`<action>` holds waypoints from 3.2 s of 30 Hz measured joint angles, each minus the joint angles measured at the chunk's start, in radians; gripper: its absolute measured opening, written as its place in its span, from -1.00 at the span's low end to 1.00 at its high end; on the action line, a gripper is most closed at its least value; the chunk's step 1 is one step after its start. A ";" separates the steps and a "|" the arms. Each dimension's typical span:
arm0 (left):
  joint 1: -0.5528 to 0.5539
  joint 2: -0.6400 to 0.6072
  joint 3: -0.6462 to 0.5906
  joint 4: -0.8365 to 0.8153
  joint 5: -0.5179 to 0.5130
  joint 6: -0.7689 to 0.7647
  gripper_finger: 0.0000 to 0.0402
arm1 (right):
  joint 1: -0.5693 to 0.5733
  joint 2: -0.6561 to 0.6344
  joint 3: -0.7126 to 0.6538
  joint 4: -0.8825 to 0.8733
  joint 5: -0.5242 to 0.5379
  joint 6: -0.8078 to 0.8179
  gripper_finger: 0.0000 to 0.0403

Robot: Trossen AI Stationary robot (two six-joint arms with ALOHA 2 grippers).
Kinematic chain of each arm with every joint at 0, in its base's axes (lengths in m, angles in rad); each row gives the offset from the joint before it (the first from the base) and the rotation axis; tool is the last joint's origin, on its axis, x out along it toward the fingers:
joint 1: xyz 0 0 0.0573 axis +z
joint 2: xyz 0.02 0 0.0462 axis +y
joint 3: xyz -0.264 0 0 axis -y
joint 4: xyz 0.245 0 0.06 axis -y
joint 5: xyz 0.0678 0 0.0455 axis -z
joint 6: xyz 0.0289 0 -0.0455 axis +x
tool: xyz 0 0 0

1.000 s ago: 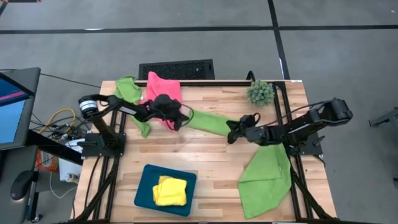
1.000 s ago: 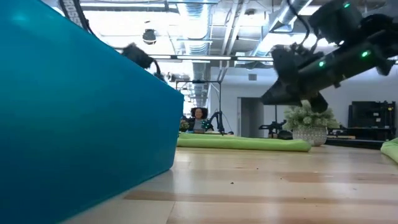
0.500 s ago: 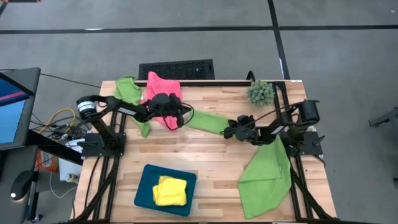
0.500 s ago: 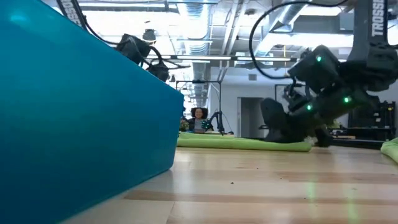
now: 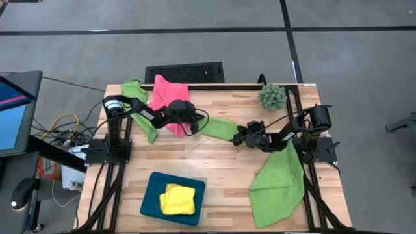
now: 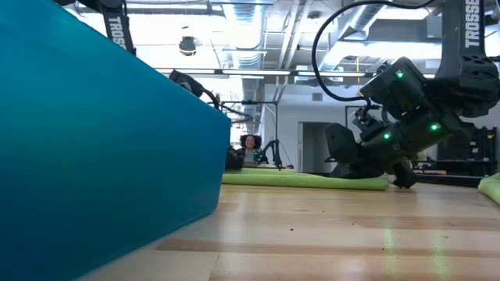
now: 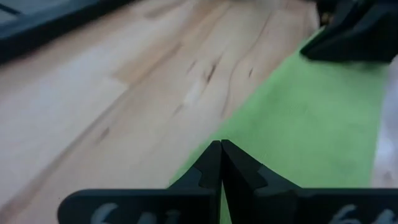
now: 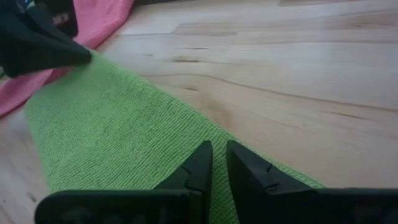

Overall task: Fold microfiber towels
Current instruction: Fold the top right green microfiber towel

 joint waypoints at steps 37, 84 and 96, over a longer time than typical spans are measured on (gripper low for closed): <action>0.018 -0.110 0.006 -0.011 0.045 -0.024 -1.00 | 0.010 -0.310 -0.002 -0.235 0.091 -0.149 -0.63; -0.280 0.114 0.244 -0.174 -0.061 0.009 -1.00 | 0.082 -0.129 0.032 0.186 -0.097 -0.295 -0.63; -0.249 0.099 0.328 -0.171 -0.081 -0.082 -1.00 | 0.043 -0.129 -0.006 0.163 -0.098 -0.185 -0.63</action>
